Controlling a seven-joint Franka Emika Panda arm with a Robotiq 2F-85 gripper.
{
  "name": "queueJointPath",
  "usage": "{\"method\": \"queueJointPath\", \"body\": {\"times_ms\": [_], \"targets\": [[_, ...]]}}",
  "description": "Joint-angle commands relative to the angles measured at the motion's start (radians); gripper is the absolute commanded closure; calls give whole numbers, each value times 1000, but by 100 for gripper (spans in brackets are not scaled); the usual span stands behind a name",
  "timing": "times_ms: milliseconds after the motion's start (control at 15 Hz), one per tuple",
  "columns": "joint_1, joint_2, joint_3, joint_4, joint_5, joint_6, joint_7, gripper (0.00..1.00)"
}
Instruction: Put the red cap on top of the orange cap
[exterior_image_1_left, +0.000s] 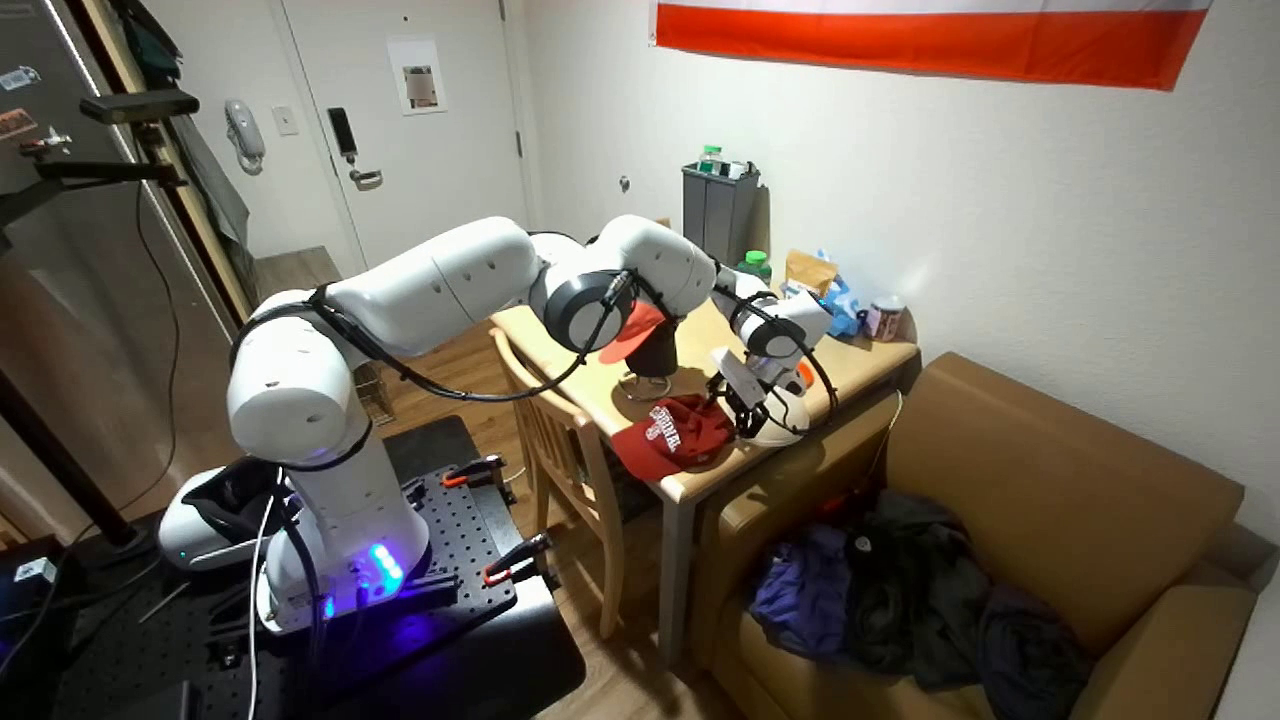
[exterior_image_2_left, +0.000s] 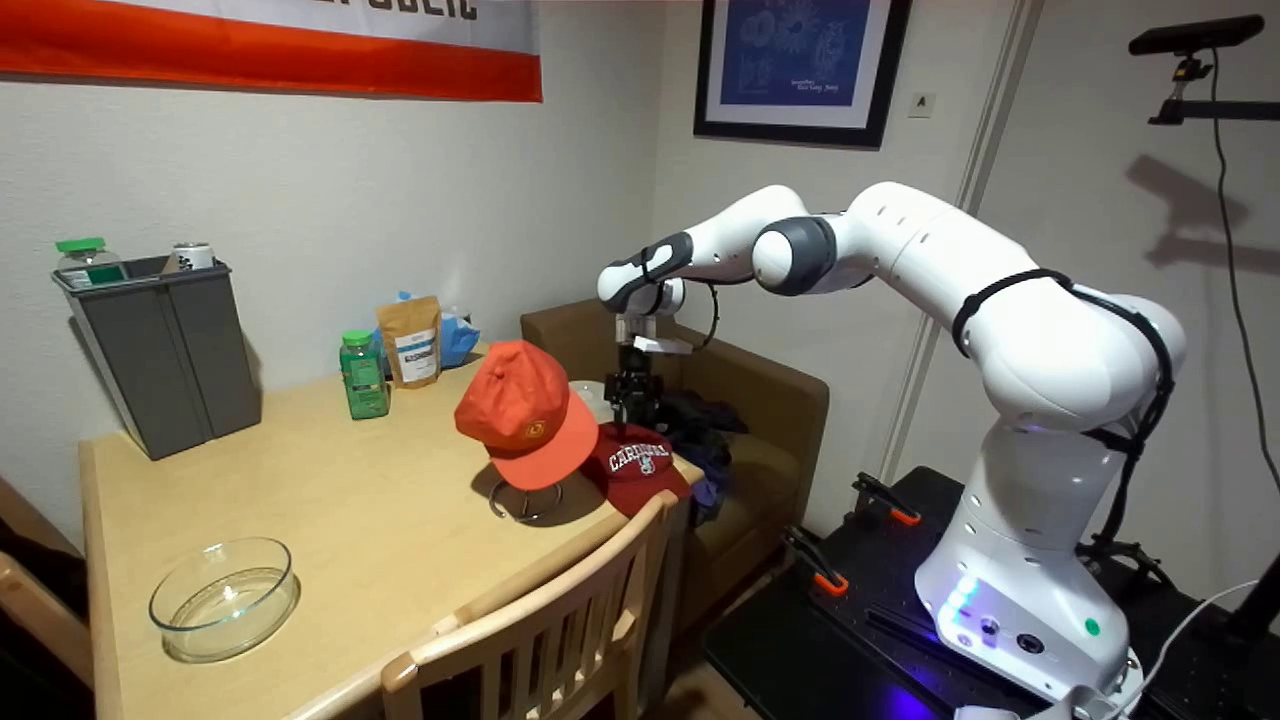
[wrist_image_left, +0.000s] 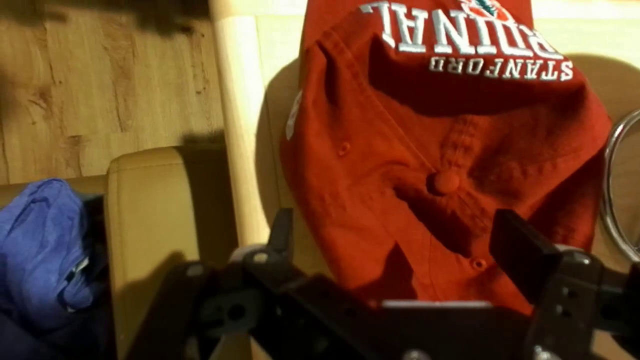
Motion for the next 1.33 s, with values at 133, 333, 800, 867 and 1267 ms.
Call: {"method": "queueJointPath", "body": {"times_ms": [133,333,800,867,1267], "targets": [[-27,62,11,84,-11,-63,14,0],[-28,89,15,113,-13,-94,12,0],[1,76,0,115,-13,-119,21,65],[9,64,-4,107,-18,-113,24,73],[69,-4,-37,96,-67,-118,34,100]]}}
